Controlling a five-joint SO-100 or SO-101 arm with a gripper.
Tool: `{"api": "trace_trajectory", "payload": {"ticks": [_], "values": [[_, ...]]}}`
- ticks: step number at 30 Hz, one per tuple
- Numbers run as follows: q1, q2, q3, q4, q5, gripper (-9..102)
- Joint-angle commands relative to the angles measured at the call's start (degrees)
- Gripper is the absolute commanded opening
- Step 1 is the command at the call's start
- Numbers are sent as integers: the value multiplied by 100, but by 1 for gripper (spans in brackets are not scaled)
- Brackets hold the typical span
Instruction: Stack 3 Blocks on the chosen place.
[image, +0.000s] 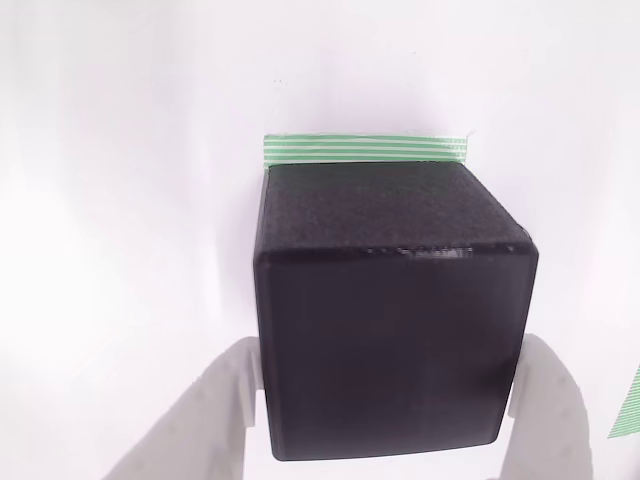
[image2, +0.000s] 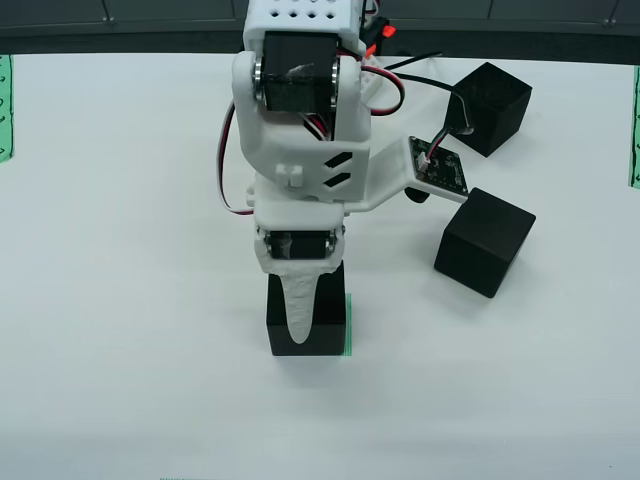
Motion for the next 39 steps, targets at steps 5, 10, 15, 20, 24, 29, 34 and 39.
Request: {"api": "trace_trajectory", "payload": {"ticks": [5, 10, 15, 20, 24, 29, 34, 39], "values": [[-105, 308, 0, 70, 44, 29], [-105, 325, 0, 88, 44, 34], [-105, 589, -9, 176, -62, 38], [-185, 1512, 343, 0, -729, 40], [-826, 2294, 1143, -193, -1485, 40], [-1916, 3103, 2373, -563, -2127, 40], [-3015, 3489, 3015, -642, -2057, 42], [-3296, 3322, 2971, -729, -2030, 43]]}}
